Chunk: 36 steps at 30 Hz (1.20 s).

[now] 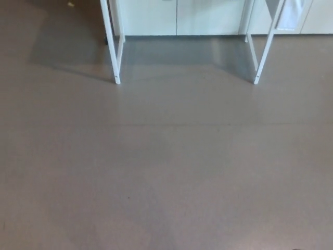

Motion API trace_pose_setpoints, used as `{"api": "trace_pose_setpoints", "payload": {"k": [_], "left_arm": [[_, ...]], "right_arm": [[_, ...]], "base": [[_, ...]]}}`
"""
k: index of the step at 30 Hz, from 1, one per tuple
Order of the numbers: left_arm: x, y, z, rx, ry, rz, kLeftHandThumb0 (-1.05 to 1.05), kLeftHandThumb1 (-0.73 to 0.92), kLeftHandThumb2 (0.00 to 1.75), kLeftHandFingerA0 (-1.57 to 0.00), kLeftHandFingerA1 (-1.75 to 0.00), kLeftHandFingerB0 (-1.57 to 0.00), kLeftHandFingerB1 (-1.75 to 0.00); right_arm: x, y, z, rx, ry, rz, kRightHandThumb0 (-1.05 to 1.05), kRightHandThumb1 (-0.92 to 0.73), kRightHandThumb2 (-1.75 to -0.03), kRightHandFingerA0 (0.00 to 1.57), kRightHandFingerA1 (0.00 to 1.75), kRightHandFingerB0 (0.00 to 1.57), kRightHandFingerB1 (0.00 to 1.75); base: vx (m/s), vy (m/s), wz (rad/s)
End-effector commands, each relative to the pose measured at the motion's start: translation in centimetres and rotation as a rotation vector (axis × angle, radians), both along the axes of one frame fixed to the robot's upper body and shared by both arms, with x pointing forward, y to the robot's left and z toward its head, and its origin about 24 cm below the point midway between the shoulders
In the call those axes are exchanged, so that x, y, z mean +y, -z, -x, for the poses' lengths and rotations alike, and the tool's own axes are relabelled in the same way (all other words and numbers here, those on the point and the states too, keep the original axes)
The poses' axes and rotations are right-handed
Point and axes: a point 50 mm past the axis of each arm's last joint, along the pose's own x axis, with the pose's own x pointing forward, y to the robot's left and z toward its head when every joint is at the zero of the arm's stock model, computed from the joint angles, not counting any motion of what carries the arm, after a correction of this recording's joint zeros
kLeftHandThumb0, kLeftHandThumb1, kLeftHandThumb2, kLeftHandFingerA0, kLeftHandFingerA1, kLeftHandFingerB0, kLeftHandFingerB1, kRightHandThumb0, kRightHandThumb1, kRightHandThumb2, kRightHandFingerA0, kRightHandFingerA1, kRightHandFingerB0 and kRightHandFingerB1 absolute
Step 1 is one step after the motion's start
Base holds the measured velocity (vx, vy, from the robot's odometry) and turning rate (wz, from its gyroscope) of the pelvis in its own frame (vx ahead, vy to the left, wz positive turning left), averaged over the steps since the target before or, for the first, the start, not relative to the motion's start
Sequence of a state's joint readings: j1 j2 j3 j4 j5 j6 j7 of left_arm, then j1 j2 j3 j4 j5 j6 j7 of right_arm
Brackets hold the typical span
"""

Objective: The robot walks towards a desk on which an eraser is kept on the left hand side and a container is kept on the right hand side. The robot picks up the eraser using its left hand and places it in the container.

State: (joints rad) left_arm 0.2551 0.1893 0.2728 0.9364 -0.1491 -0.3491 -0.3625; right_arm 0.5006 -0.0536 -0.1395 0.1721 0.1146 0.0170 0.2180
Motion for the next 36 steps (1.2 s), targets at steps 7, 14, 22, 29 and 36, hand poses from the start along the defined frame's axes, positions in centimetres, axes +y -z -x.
{"api": "trace_pose_setpoints", "payload": {"k": [7, 14, 22, 29, 36], "left_arm": [[-1.5, -0.2, -1.1, -0.061, 0.016, -0.033, -0.13, 0.35, 0.81, -0.23, -0.52, -0.19, -0.48], [-2.1, 0.1, -1.7, -0.058, 0.048, -0.050, -0.11, 0.34, 0.81, -0.24, -0.53, -0.20, -0.49], [-1.5, 0.2, -1.4, -0.037, 0.056, -0.076, -0.15, 0.34, 0.80, -0.24, -0.52, -0.19, -0.48], [-1.2, 0.6, -0.8, 0.000, 0.060, -0.098, -0.21, 0.51, 0.55, -0.37, -0.35, -0.33, -0.31], [-1.0, 0.5, 0.1, 0.003, 0.078, -0.111, -0.20, 0.50, 0.56, -0.36, -0.36, -0.32, -0.32]], "right_arm": [[-0.6, -0.9, 1.4, -0.013, -0.065, 0.095, -0.09, -0.38, -0.51, 0.59, 0.52, 0.55, 0.47], [-1.3, -1.3, 0.0, -0.026, -0.061, 0.102, -0.08, -0.38, -0.51, 0.60, 0.52, 0.56, 0.46], [-1.4, -1.0, -0.5, -0.023, -0.072, 0.101, -0.08, -0.37, -0.50, 0.56, 0.51, 0.56, 0.46], [-1.1, -0.8, 0.0, -0.002, -0.076, 0.114, -0.08, -0.38, -0.50, 0.59, 0.50, 0.57, 0.46], [-0.9, -0.5, 0.6, 0.014, -0.082, 0.087, -0.07, -0.39, -0.51, 0.59, 0.51, 0.55, 0.46]], "base": [[0.17, 0.014, -0.09], [0.27, 0.166, -0.16], [0.20, 0.021, 0.07], [0.29, -0.205, 0.26], [0.22, -0.036, -0.08]]}}
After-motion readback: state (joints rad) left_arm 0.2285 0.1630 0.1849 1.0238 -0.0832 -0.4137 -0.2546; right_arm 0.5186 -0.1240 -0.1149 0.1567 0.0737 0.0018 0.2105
